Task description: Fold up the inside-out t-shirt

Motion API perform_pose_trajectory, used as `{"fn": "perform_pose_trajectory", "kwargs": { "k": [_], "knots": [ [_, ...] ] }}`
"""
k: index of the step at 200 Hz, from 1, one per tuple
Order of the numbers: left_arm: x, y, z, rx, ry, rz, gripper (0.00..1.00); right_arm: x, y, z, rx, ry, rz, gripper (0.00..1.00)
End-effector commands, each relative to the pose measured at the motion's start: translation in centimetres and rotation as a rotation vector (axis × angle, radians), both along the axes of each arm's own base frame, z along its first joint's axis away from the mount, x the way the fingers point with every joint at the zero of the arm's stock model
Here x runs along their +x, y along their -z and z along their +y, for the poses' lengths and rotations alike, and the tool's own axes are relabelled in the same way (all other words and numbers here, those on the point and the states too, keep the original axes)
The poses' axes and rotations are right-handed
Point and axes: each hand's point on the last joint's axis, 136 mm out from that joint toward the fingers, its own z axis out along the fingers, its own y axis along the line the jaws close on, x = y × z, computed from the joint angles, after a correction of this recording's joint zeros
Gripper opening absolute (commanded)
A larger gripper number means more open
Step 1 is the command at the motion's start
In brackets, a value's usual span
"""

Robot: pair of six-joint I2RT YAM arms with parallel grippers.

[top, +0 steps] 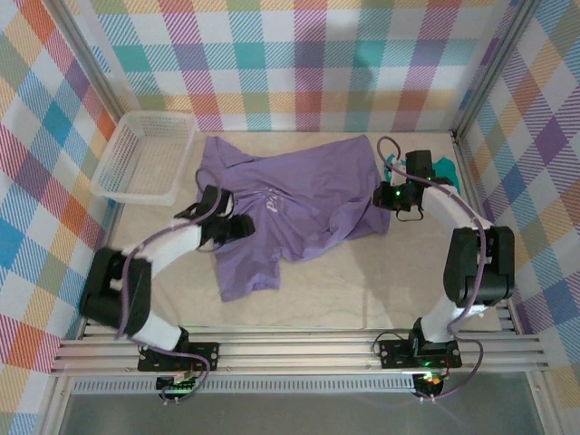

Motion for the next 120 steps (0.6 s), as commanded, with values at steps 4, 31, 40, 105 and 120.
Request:
{"fn": "perform_pose_trajectory", "kwargs": {
  "k": [4,31,40,105,120],
  "knots": [
    [-8.6,3.2,4.5,0.162,-0.087,0.220,0.56,-1.9,-1.0,1.6,0.043,-0.039,-0.005,0.00],
    [-12.9,4.1,4.1,0.193,-0.075,0.316,0.55,-2.3,-1.1,1.9,0.036,-0.057,-0.005,0.00],
    [-13.7,4.4,4.0,0.198,-0.070,0.341,0.54,-2.3,-1.1,1.9,0.035,-0.061,-0.009,0.00],
    [-16.0,5.1,3.8,0.278,-0.019,0.406,0.50,-2.6,-1.5,1.9,0.037,-0.073,-0.029,0.00],
    [-16.1,5.6,3.3,0.264,-0.005,0.419,0.48,-2.6,-1.4,2.0,0.039,-0.073,-0.026,0.00]
  ]
}}
